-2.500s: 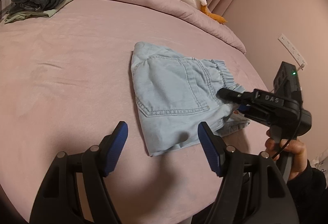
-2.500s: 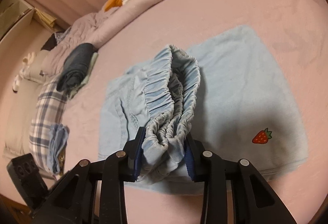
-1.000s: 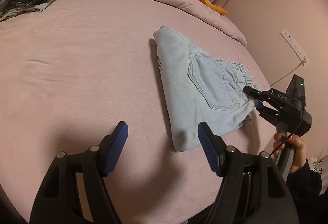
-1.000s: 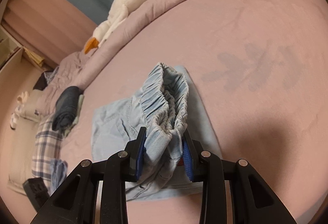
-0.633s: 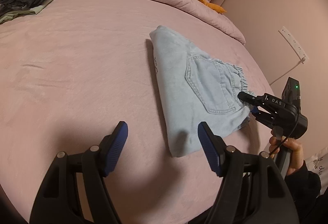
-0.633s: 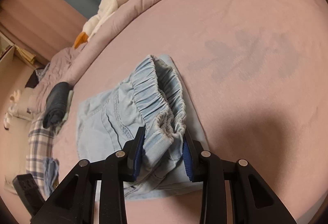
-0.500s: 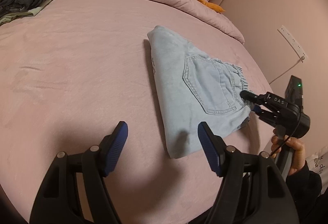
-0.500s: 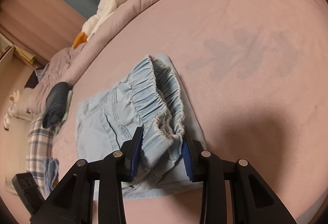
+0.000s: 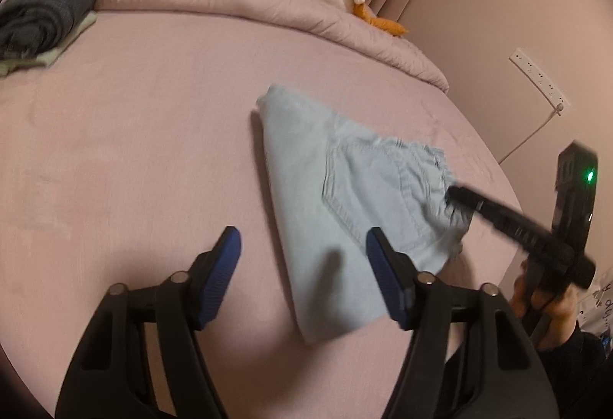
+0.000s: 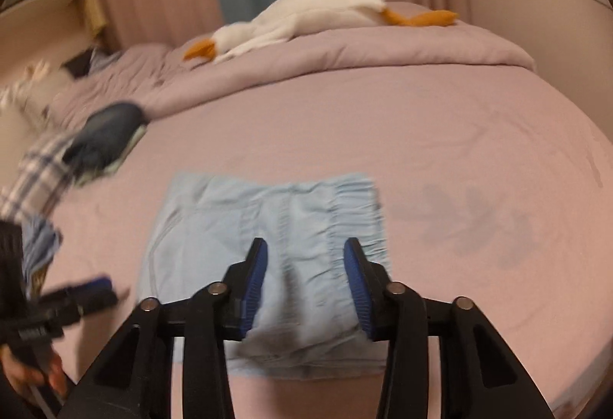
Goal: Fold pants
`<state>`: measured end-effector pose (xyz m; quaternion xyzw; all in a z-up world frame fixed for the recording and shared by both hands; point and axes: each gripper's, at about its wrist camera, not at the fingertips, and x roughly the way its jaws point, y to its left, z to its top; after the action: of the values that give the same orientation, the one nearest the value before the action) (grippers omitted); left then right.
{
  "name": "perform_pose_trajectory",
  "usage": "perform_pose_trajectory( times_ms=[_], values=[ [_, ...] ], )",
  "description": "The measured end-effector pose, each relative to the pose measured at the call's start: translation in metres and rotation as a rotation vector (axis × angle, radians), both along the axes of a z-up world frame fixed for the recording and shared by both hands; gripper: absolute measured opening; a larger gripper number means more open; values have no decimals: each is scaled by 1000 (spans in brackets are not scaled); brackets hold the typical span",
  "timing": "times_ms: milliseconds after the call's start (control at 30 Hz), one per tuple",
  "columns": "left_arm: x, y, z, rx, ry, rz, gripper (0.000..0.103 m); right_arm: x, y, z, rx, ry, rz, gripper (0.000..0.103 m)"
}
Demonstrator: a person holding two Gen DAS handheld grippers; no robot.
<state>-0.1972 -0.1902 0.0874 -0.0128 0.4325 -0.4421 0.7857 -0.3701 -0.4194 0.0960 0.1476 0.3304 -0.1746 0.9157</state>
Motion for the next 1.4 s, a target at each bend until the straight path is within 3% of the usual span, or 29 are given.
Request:
perform_pose_trajectory(
  times_ms=[133, 200, 233, 367, 600, 800, 900, 1000, 1133, 1300, 1400],
  values=[
    [12, -19, 7, -13, -37, -28, 42, 2, 2, -12, 2, 50, 27, 32],
    [17, -30, 8, -13, -48, -45, 20, 0, 5, -16, -16, 76, 35, 31],
    [20, -38, 8, -10, -57, -55, 18, -1, 4, -19, -20, 87, 41, 30],
    [38, -62, 3, 22, -75, -63, 16, -2, 4, -25, -9, 116, 67, 30],
    [74, -94, -33, 144, 17, -79, 14, -3, 11, -35, -3, 121, 100, 30],
    [81, -92, -36, 139, 37, -96, 16, -2, 8, -36, 13, 116, 102, 29],
    [77, -85, -28, 144, 25, -81, 11, -3, 3, -29, 64, 104, 89, 29],
    [64, -77, -22, 123, 16, -90, 11, -8, -9, -13, 126, 10, 66, 29],
    [42, -60, -17, 101, 39, -109, 12, 9, -24, -2, 95, -4, 18, 29],
    [14, -45, -16, 94, 63, -131, 12, 39, -41, -4, 57, 31, -46, 29],
    [0, -42, -25, 119, 72, -154, 11, 53, -54, -26, 81, 151, -71, 29]
  ],
)
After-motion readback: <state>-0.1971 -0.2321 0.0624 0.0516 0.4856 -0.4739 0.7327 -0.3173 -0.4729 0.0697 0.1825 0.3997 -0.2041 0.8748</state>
